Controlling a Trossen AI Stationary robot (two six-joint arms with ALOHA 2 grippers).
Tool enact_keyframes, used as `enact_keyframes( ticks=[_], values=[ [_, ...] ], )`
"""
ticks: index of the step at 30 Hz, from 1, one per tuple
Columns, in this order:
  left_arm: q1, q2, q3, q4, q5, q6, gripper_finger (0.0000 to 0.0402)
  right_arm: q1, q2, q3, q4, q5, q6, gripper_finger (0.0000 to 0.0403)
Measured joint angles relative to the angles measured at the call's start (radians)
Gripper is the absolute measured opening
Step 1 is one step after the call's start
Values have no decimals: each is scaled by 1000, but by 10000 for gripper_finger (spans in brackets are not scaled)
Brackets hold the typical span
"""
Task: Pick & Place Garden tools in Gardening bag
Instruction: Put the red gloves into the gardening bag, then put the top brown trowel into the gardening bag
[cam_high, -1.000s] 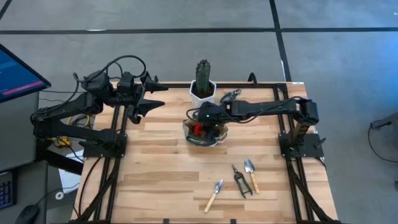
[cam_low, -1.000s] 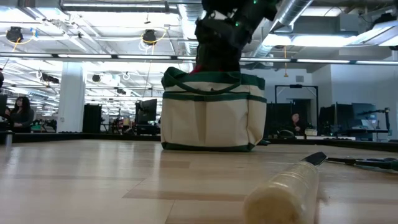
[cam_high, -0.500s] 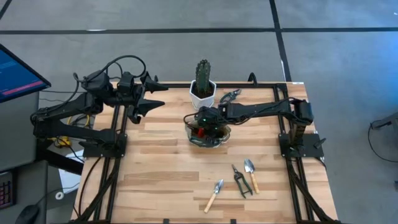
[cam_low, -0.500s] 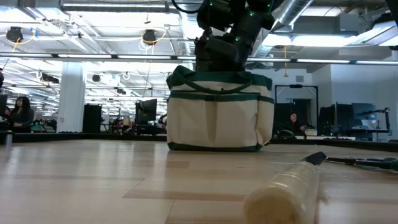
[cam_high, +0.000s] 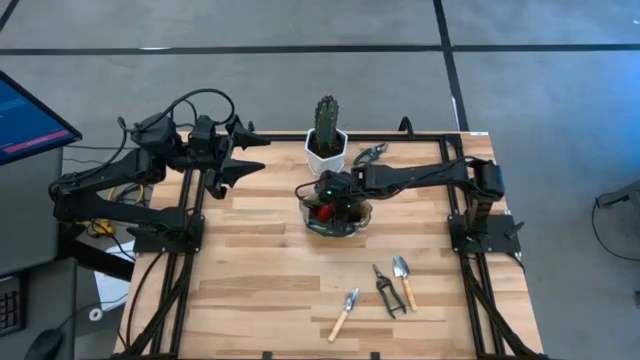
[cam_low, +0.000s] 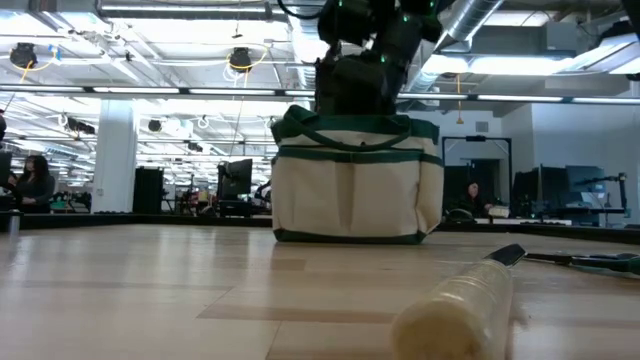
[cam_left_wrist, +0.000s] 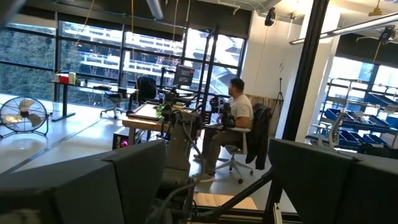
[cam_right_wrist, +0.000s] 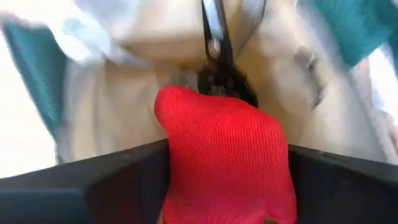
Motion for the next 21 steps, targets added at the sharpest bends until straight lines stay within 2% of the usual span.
enact_keyframes(
  ticks=[3, 8, 16, 21],
  values=[
    [0, 0, 0, 0, 0, 0, 273, 0, -2, 62, -57, -3, 2, 248],
    [0, 0, 0, 0, 0, 0, 273, 0, -4, 222, -187, -25, -15, 247],
    [0, 0, 0, 0, 0, 0, 273, 8, -4, 452, -325, -30, -60, 213],
    [0, 0, 0, 0, 0, 0, 273, 16, -4, 568, -419, -15, -61, 166]
  ],
)
